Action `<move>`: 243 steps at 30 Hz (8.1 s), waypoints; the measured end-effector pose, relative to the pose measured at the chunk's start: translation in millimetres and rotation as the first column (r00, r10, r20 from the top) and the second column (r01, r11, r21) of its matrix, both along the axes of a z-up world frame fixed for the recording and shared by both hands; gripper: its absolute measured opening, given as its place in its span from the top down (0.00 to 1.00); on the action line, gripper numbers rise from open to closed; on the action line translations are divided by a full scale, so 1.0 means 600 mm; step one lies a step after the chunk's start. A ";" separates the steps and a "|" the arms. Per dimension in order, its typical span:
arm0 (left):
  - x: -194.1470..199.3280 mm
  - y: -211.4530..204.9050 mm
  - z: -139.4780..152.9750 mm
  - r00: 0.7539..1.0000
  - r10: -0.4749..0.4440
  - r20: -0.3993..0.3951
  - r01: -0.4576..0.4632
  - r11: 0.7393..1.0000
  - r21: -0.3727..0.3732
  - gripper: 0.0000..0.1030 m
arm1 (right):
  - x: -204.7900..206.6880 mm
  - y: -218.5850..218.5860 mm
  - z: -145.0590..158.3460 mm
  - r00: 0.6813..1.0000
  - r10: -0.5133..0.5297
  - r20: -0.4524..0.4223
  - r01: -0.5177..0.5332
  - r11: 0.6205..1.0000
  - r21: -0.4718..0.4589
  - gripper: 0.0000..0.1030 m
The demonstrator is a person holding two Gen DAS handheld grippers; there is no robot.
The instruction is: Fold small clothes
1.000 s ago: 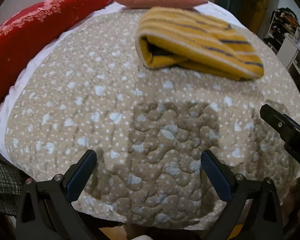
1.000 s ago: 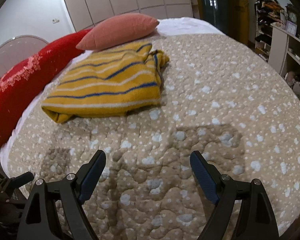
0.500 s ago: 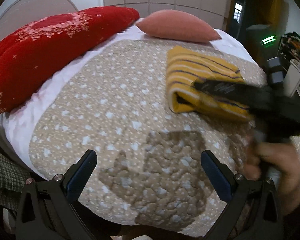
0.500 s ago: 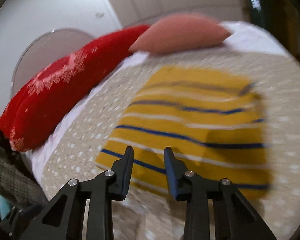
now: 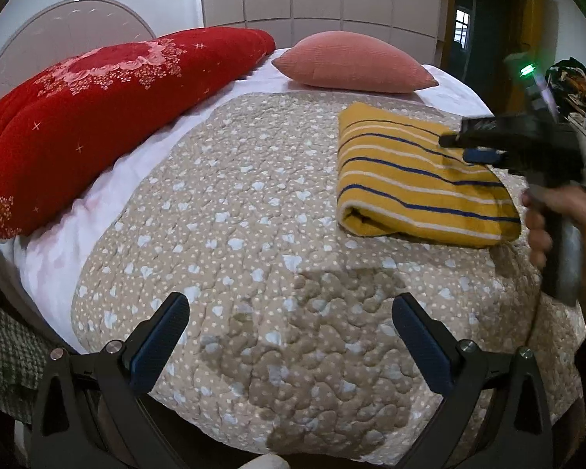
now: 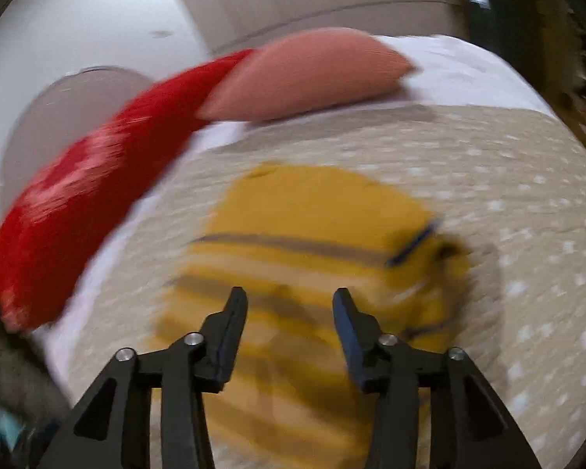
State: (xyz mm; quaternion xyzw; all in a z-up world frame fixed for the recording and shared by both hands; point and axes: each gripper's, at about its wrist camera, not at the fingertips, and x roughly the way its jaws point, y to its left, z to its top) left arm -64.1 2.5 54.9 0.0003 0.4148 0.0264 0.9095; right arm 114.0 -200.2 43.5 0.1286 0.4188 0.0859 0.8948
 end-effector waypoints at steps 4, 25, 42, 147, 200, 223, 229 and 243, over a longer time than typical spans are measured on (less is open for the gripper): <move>-0.001 -0.006 -0.002 1.000 -0.007 -0.006 0.007 1.000 0.013 0.00 | 0.030 -0.034 -0.035 0.997 -0.029 -0.065 0.027 0.999 -0.024 0.52; -0.044 -0.052 0.006 0.999 -0.052 -0.005 0.052 0.997 0.058 0.00 | -0.303 0.009 -0.007 0.996 -0.018 0.091 0.039 0.971 -0.236 0.31; -0.046 -0.053 -0.003 0.997 -0.070 -0.027 0.071 0.997 0.027 0.00 | -0.337 0.020 -0.012 0.994 -0.045 0.100 0.068 0.968 -0.240 0.28; 0.268 -0.072 -0.086 0.992 -0.117 -0.056 0.119 0.992 0.048 0.00 | 0.125 -0.098 0.035 0.998 -0.069 -0.009 0.068 0.996 -0.051 0.44; 0.027 0.077 0.069 0.975 0.097 0.198 -0.072 0.989 -0.131 0.00 | -0.059 0.083 0.026 0.994 0.103 -0.032 -0.105 0.991 -0.083 0.49; -0.002 0.005 0.030 0.995 0.015 0.095 -0.008 0.997 -0.070 0.00 | -0.260 0.014 -0.007 0.998 0.018 0.055 0.002 0.938 -0.347 0.31; 0.005 0.007 0.016 0.997 0.012 0.074 -0.006 0.997 -0.080 0.00 | -0.257 0.030 -0.012 0.998 0.020 0.057 0.002 0.934 -0.356 0.30; 0.024 0.005 -0.012 1.000 -0.006 0.028 0.009 0.995 -0.098 0.00 | -0.255 0.009 -0.027 0.997 -0.054 0.052 0.067 0.951 -0.302 0.30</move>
